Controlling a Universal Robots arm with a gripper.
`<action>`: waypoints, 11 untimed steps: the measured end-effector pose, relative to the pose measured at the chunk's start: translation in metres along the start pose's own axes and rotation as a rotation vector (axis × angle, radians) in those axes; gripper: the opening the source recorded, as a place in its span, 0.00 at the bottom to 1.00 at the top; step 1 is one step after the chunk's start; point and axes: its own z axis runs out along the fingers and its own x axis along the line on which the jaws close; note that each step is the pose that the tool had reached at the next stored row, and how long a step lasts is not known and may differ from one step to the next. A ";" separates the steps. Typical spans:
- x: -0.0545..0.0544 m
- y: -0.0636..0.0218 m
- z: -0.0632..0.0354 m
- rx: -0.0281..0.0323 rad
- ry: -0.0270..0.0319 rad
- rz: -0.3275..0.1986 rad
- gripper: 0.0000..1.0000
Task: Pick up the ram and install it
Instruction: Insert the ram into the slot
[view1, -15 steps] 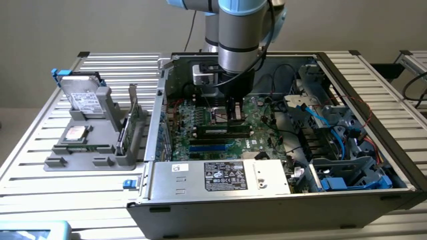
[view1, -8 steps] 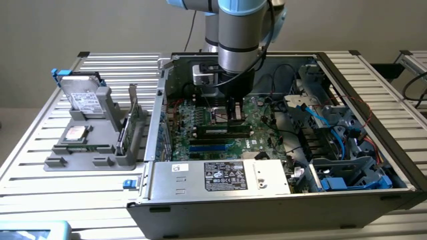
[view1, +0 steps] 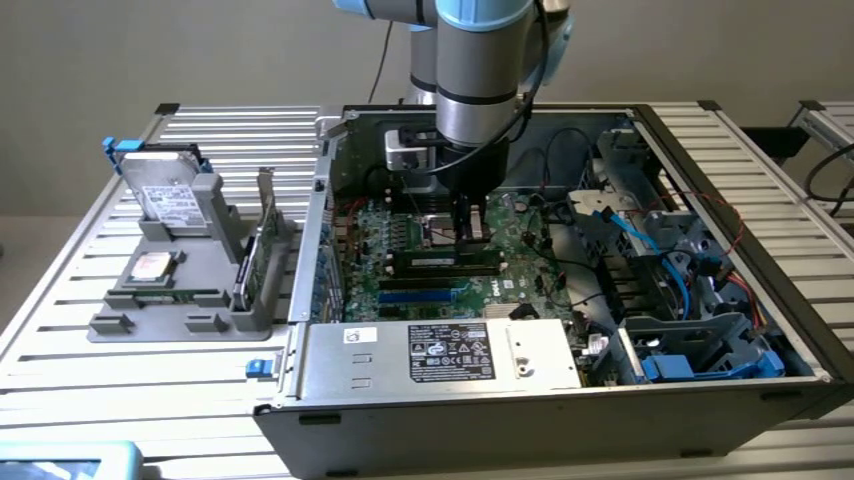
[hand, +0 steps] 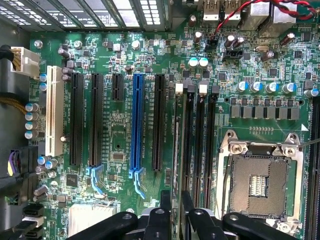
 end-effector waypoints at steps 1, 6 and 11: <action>0.000 0.0000 0.0000 0.0000 0.0000 0.000 0.22; 0.000 0.0000 0.0000 0.0000 0.0002 0.000 0.22; 0.000 0.0000 0.0000 0.0000 0.0004 0.000 0.22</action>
